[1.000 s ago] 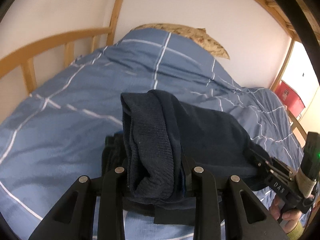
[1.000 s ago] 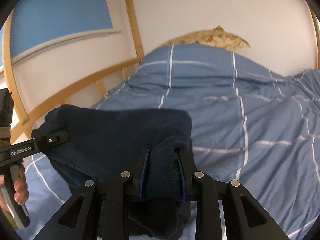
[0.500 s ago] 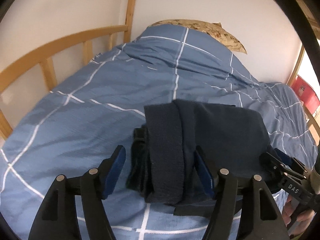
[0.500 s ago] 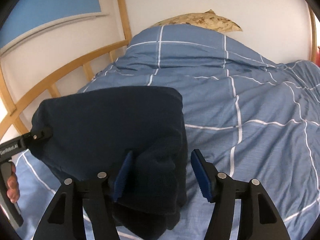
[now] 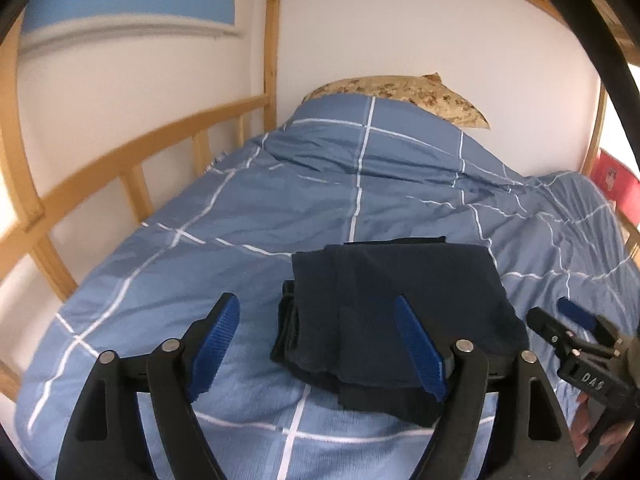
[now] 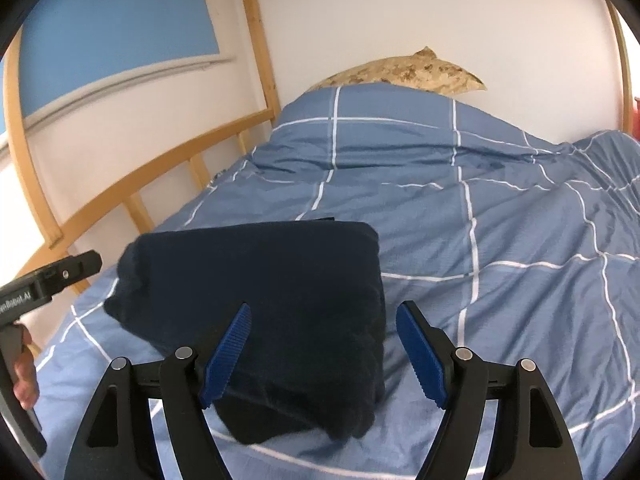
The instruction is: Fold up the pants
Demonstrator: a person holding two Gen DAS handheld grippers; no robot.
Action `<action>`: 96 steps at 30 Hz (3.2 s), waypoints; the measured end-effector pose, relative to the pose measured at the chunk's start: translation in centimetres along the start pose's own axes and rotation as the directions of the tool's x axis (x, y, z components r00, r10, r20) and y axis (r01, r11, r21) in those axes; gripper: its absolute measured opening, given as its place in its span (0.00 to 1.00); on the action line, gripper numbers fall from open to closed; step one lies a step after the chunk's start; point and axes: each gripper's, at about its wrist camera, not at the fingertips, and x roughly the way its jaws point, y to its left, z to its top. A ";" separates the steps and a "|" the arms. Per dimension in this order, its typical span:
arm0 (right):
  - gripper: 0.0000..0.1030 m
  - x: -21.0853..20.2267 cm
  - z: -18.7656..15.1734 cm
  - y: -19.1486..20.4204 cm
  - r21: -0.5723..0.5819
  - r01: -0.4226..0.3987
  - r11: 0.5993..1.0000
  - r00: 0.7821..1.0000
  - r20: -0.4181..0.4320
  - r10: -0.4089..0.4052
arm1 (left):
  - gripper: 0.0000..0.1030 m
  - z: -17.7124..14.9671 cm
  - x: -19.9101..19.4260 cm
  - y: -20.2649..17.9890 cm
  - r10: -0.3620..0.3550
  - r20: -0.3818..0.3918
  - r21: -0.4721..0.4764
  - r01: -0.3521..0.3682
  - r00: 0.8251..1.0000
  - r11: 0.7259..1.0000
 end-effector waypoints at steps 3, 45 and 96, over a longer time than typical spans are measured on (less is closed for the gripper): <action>0.90 -2.0 -0.1 -0.6 -0.012 0.031 0.999 0.999 -0.010 -0.031 | 0.94 -1.1 -2.3 -1.7 -0.023 0.014 0.041 0.023 1.000 0.999; 0.90 -26.6 -14.6 -10.5 -0.012 0.214 0.977 0.976 0.033 -0.213 | 1.00 -17.0 -18.0 -18.2 -0.024 0.090 0.147 0.011 0.996 0.989; 0.90 -28.3 -15.2 -12.1 0.001 0.235 0.972 0.970 0.072 -0.234 | 1.00 -16.8 -19.1 -20.8 -0.068 0.114 0.165 0.048 0.991 0.985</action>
